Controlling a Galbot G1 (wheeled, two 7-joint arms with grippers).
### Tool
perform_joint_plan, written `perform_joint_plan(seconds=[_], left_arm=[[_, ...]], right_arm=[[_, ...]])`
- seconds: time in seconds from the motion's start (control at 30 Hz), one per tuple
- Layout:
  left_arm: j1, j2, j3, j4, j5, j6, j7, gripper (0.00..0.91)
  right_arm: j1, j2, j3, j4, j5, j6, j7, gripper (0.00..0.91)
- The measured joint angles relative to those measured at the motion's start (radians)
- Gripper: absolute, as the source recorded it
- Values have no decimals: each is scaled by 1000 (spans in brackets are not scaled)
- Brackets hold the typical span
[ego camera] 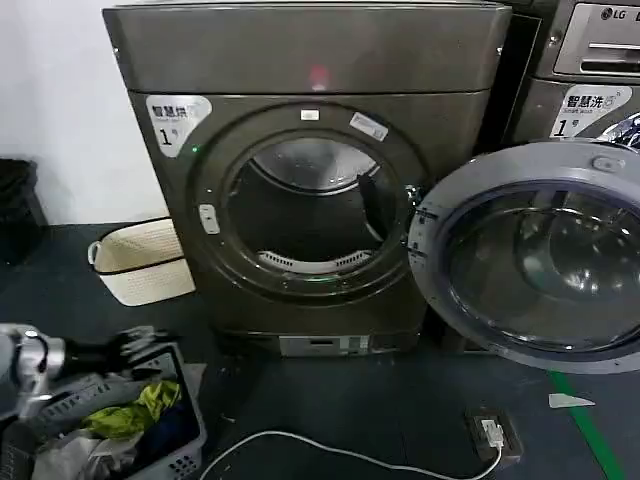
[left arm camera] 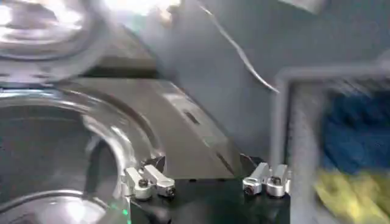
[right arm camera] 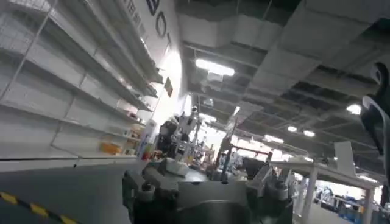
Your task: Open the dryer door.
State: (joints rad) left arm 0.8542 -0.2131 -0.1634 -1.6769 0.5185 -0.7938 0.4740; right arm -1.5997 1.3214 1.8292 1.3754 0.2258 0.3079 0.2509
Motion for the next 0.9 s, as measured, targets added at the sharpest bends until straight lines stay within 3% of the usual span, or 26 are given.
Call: perform_joint_plan(seconds=[0.23,0.4,0.63,0.9], left_arm=[[2,32,-19,59,389,-33,-100,907],[1,41,-20,78,621,-33,-122,907],[24,43,6,79,744,-32,-124,907],[62,73,40,87,722,-31,-125,907]], right_arm=[[-1,3,0,-9,18,3,0,907],[-1,0,5,-12,19,2,0,907],[-4,7,7,-10,22,-15,0,907],[-6,9,5,-9,22,-6,-5,907]])
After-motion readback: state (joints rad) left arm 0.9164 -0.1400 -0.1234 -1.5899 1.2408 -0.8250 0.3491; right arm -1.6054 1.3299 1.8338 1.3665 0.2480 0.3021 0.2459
